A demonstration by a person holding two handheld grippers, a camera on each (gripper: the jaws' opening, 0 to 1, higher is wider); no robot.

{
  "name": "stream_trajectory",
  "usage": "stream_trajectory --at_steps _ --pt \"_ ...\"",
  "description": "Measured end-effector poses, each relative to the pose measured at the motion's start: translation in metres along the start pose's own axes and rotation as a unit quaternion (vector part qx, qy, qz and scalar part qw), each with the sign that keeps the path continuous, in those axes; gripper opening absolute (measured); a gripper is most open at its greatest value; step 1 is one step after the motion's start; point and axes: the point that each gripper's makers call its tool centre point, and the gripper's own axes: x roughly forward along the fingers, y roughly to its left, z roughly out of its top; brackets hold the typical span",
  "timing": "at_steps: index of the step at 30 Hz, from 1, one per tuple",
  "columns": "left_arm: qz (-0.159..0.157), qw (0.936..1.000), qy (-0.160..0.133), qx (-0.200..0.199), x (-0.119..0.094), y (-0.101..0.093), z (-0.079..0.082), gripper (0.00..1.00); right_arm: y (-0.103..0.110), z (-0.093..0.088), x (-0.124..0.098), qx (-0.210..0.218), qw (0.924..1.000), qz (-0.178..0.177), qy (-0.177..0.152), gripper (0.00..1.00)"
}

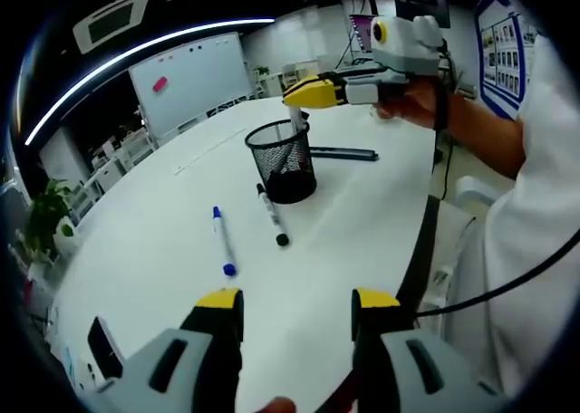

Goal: Place the scattered laser pointers and whiteboard markers into the pen holder and stack the scattered paper cups together

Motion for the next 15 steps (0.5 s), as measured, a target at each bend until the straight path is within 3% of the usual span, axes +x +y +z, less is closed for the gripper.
stream_trajectory --at_steps 15 --pt "-0.001 1.0 0.001 0.0 -0.0002 0.0 -0.0009 0.49 0.0005 -0.0101 0.0023 0.006 0.9999 0.001 0.013 0.1"
